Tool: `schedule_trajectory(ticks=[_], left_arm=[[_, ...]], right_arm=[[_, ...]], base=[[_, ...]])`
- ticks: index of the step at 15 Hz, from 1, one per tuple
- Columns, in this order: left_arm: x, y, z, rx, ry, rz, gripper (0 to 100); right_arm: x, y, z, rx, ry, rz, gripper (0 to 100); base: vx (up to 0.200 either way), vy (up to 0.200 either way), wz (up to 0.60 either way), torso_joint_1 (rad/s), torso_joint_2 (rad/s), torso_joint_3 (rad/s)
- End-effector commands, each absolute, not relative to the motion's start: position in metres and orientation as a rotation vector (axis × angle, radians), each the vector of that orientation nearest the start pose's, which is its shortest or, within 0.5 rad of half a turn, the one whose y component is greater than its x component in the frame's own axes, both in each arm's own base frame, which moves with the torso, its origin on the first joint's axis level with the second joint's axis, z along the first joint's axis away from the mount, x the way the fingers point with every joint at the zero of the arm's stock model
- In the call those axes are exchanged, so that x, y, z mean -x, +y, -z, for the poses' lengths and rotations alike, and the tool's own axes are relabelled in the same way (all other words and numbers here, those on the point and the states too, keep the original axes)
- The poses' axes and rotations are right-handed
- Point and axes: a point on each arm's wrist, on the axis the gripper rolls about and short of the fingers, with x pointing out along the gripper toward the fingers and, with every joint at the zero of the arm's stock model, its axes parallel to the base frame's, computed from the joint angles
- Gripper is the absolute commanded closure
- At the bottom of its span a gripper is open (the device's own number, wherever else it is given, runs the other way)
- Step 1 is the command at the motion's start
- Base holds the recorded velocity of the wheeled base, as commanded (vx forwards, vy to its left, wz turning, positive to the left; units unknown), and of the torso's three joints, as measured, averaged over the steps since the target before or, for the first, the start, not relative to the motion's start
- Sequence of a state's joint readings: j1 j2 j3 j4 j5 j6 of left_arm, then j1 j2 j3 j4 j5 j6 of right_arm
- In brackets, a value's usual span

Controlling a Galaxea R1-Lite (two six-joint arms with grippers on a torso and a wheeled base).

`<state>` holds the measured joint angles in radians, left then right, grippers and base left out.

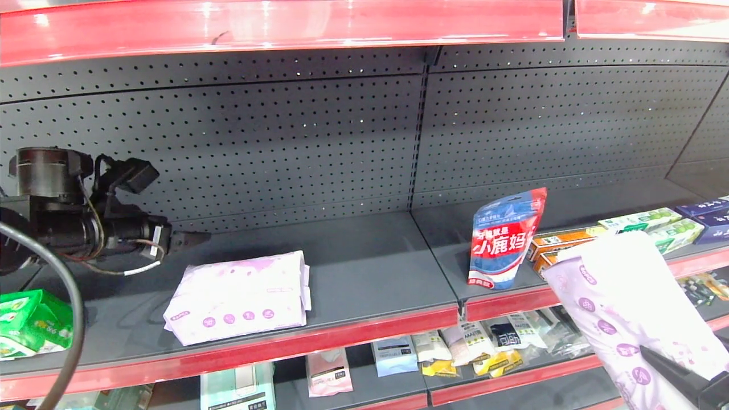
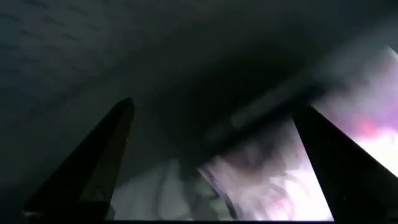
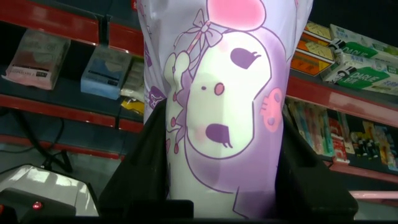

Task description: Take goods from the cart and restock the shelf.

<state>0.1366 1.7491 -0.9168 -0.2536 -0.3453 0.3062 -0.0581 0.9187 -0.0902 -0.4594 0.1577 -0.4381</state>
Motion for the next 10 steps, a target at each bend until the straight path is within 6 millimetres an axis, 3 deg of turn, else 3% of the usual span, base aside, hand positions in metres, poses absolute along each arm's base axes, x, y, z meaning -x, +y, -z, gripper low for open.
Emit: schedule_trajectory(ticks=[1,3,5,6,7,9,10], left_arm=[[-0.316,0.015,-0.152,-0.118,0.497,0.166,0],[-0.307,-0.002,-0.148,-0.061,0.46,0.025,0],[-0.283,-0.008,-0.158,-0.021,0.412,0.057,0],[-0.256,-0.01,-0.167,-0.012,0.384,0.129,0],[-0.245,-0.01,-0.169,-0.009,0.374,0.15,0],[-0.196,-0.009,-0.174,-0.007,0.328,0.193,0],[-0.18,-0.009,-0.177,-0.005,0.302,0.219,0]], right_arm=[[-0.087,-0.002,-0.123,0.393,0.343,-0.178,100],[-0.086,-0.001,-0.121,0.392,0.347,-0.179,100],[-0.085,-0.001,-0.122,0.393,0.34,-0.177,100],[-0.085,-0.001,-0.124,0.395,0.327,-0.176,100],[-0.085,-0.001,-0.125,0.394,0.322,-0.179,100],[-0.082,0.002,-0.128,0.399,0.288,-0.208,100],[-0.082,0.004,-0.13,0.403,0.274,-0.231,100]], base=[[0.0,0.0,0.0,0.0,0.0,0.0],[0.0,0.0,0.0,0.0,0.0,0.0],[0.0,0.0,0.0,0.0,0.0,0.0],[0.0,0.0,0.0,0.0,0.0,0.0],[0.0,0.0,0.0,0.0,0.0,0.0],[0.0,0.0,0.0,0.0,0.0,0.0],[0.0,0.0,0.0,0.0,0.0,0.0]])
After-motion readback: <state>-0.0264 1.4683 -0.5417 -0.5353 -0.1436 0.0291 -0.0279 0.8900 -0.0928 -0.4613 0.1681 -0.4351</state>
